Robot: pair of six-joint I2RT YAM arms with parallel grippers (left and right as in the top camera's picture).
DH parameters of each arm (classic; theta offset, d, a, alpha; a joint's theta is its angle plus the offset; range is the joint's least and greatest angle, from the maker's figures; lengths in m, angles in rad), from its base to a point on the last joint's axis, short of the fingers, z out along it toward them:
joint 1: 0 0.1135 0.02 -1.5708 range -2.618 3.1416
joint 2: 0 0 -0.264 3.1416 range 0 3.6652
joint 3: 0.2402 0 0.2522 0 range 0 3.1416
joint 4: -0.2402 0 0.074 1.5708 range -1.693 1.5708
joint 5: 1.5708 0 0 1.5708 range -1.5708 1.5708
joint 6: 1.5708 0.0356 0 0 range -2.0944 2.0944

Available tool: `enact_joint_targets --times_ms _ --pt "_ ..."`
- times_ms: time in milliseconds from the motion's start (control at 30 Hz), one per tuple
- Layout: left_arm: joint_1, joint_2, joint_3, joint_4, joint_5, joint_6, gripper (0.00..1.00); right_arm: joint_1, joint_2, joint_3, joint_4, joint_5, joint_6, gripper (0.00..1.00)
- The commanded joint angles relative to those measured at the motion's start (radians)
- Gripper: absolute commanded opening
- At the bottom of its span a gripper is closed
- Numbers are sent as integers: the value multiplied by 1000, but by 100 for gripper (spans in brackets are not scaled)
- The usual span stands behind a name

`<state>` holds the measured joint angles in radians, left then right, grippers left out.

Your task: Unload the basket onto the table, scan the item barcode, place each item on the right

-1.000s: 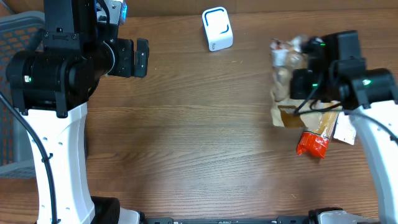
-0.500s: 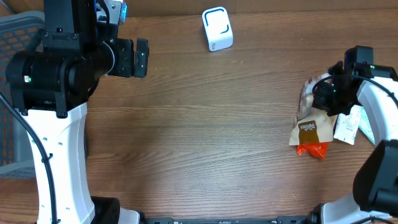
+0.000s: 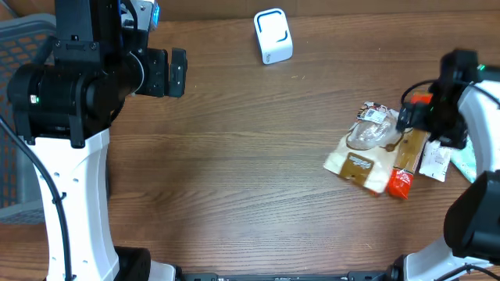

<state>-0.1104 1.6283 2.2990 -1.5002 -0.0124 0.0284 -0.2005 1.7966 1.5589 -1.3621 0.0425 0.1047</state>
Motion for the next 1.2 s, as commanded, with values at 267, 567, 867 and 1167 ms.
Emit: enact_joint_targets --times_ms 267,567,867,1167 --pt "-1 8 4 1 -2 -6 100 237 -126 485 -203 -174 -95 100" --pt "-1 12 4 1 -2 -6 100 451 -204 577 -192 -276 -93 100" --pt "-2 13 4 1 -1 -6 100 469 -202 575 -198 -263 -95 100" --pt "-2 13 4 1 -1 -6 100 467 -211 565 -50 -220 -85 100"
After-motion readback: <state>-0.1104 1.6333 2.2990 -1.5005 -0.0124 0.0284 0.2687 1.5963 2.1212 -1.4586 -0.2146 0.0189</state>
